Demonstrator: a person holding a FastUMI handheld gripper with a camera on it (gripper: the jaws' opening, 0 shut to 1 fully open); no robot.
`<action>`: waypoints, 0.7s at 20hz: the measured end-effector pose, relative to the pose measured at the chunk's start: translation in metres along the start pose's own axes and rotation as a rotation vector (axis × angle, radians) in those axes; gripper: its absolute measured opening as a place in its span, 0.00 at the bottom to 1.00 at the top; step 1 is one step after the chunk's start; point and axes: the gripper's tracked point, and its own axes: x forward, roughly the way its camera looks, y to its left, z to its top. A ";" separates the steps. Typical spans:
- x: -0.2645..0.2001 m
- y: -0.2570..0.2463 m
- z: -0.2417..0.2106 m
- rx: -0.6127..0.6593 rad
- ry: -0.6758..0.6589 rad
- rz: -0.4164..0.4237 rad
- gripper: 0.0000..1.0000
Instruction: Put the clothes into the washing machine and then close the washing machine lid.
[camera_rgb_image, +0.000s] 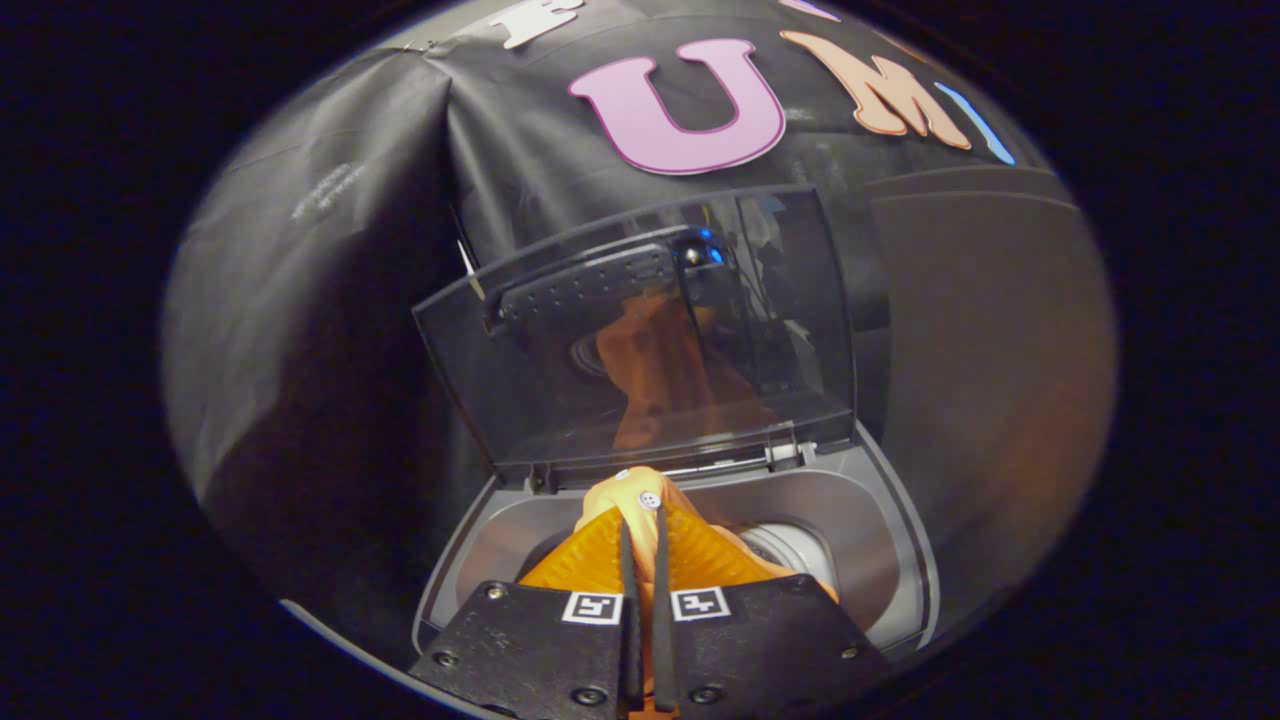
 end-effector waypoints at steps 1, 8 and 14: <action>0.004 -0.001 -0.009 0.001 0.021 -0.012 0.04; 0.028 0.003 -0.056 -0.010 0.139 -0.046 0.07; 0.033 0.002 -0.061 -0.015 0.182 -0.069 0.19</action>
